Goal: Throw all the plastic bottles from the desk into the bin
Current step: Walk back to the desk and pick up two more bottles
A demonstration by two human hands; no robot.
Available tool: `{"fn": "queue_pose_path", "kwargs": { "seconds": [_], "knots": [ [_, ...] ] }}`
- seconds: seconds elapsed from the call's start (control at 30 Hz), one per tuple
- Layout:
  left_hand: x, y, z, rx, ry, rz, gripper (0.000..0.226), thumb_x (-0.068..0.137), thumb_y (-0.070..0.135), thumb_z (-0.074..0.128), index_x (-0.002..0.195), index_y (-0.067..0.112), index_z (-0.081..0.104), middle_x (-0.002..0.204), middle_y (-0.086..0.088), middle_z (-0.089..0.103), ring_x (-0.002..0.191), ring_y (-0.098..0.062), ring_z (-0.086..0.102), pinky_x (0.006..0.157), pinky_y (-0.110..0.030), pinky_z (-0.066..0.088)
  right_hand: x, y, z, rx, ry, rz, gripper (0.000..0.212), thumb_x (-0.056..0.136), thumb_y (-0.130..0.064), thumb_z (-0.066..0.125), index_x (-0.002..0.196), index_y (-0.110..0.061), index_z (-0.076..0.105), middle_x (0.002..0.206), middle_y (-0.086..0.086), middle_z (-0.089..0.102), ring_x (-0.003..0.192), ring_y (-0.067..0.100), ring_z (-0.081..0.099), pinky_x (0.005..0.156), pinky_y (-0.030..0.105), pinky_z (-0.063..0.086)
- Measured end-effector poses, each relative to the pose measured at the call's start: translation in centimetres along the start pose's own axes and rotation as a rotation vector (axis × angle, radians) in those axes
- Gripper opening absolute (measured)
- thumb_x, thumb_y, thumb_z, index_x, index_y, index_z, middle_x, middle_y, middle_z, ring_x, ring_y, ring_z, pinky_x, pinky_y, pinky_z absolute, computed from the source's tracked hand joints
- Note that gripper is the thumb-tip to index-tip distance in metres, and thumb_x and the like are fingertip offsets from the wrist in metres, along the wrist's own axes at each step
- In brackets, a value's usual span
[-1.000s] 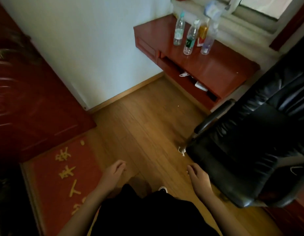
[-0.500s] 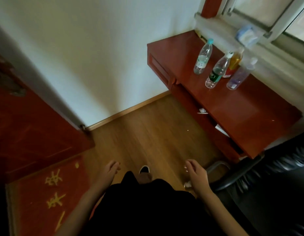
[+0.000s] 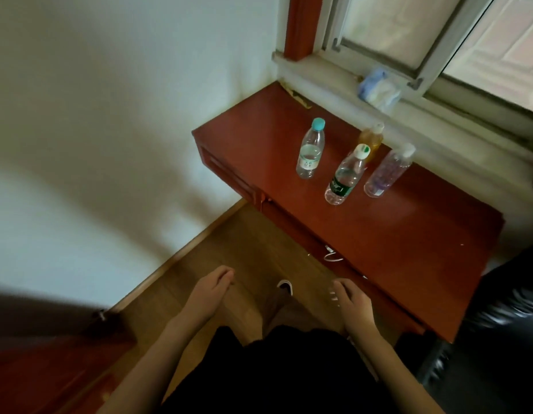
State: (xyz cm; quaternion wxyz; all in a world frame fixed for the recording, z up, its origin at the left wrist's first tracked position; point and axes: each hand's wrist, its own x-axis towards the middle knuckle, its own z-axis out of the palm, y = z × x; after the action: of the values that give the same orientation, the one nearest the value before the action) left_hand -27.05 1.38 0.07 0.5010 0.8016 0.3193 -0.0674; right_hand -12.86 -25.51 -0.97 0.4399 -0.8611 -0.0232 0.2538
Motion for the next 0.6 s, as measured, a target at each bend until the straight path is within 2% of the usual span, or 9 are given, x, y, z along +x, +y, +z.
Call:
{"fn": "queue_pose_path", "kwargs": {
  "seconds": [0.1, 0.17, 0.23, 0.3, 0.43, 0.53, 0.6],
  "knots": [
    [5.2, 2.3, 0.0, 0.020, -0.037, 0.022, 0.021, 0.100, 0.025, 0.040, 0.091, 0.035, 0.055, 0.094, 0.001, 0.067, 0.089, -0.014, 0.064, 0.085, -0.035, 0.055, 4.8, -2.3, -0.9, 0.037, 0.045, -0.005, 0.016, 0.098, -0.031, 0.050, 0.098, -0.024, 0.065, 0.088, 0.002, 0.070, 0.072, 0.022, 0.066, 0.062, 0.030, 0.050],
    [8.6, 4.3, -0.3, 0.029, -0.048, 0.045, 0.020, 0.100, 0.026, 0.042, 0.092, 0.039, 0.054, 0.094, 0.006, 0.066, 0.088, -0.010, 0.064, 0.086, -0.037, 0.055, 7.9, -4.1, -1.9, 0.056, 0.087, -0.013, 0.019, 0.098, -0.029, 0.052, 0.110, -0.020, 0.064, 0.092, 0.001, 0.069, 0.068, 0.012, 0.060, 0.059, 0.024, 0.047],
    [12.0, 6.7, -0.6, 0.039, -0.049, 0.086, 0.017, 0.099, 0.028, 0.043, 0.095, 0.041, 0.055, 0.096, 0.010, 0.066, 0.092, -0.008, 0.064, 0.085, -0.032, 0.053, 10.8, -5.8, -3.0, 0.080, 0.140, -0.044, 0.027, 0.096, -0.028, 0.055, 0.122, -0.020, 0.059, 0.102, -0.005, 0.066, 0.084, 0.004, 0.061, 0.072, 0.022, 0.051],
    [15.4, 9.1, -0.9, 0.035, -0.034, 0.120, 0.014, 0.099, 0.031, 0.044, 0.102, 0.035, 0.057, 0.100, 0.011, 0.065, 0.097, -0.008, 0.062, 0.084, -0.026, 0.049, 13.5, -7.3, -4.0, 0.116, 0.191, -0.068, 0.036, 0.093, -0.029, 0.060, 0.128, -0.022, 0.053, 0.110, -0.006, 0.062, 0.097, 0.005, 0.060, 0.076, 0.018, 0.049],
    [21.3, 13.4, -1.4, -0.017, -0.045, 0.140, 0.030, 0.096, 0.036, 0.049, 0.124, 0.024, 0.053, 0.111, 0.006, 0.061, 0.100, -0.003, 0.057, 0.081, -0.021, 0.044, 17.1, -9.1, -4.9, 0.141, 0.285, -0.075, 0.057, 0.086, -0.031, 0.070, 0.136, -0.026, 0.044, 0.121, -0.004, 0.054, 0.106, 0.010, 0.056, 0.083, 0.023, 0.048],
    [25.2, 14.9, -1.7, -0.010, -0.103, 0.128, 0.051, 0.089, 0.039, 0.060, 0.135, 0.024, 0.044, 0.122, 0.005, 0.053, 0.107, -0.012, 0.055, 0.091, -0.033, 0.049, 18.7, -9.7, -4.7, 0.149, 0.280, -0.057, 0.072, 0.080, -0.040, 0.075, 0.141, -0.030, 0.038, 0.130, -0.007, 0.050, 0.113, 0.009, 0.053, 0.092, 0.029, 0.049],
    [27.7, 15.5, -1.7, 0.022, -0.150, 0.116, 0.061, 0.085, 0.038, 0.066, 0.139, 0.024, 0.040, 0.130, 0.003, 0.049, 0.114, -0.017, 0.053, 0.097, -0.039, 0.048, 19.7, -9.8, -4.2, 0.120, 0.264, -0.049, 0.075, 0.075, -0.045, 0.077, 0.138, -0.035, 0.038, 0.134, -0.012, 0.048, 0.117, 0.008, 0.053, 0.095, 0.032, 0.050]
  ]
}}
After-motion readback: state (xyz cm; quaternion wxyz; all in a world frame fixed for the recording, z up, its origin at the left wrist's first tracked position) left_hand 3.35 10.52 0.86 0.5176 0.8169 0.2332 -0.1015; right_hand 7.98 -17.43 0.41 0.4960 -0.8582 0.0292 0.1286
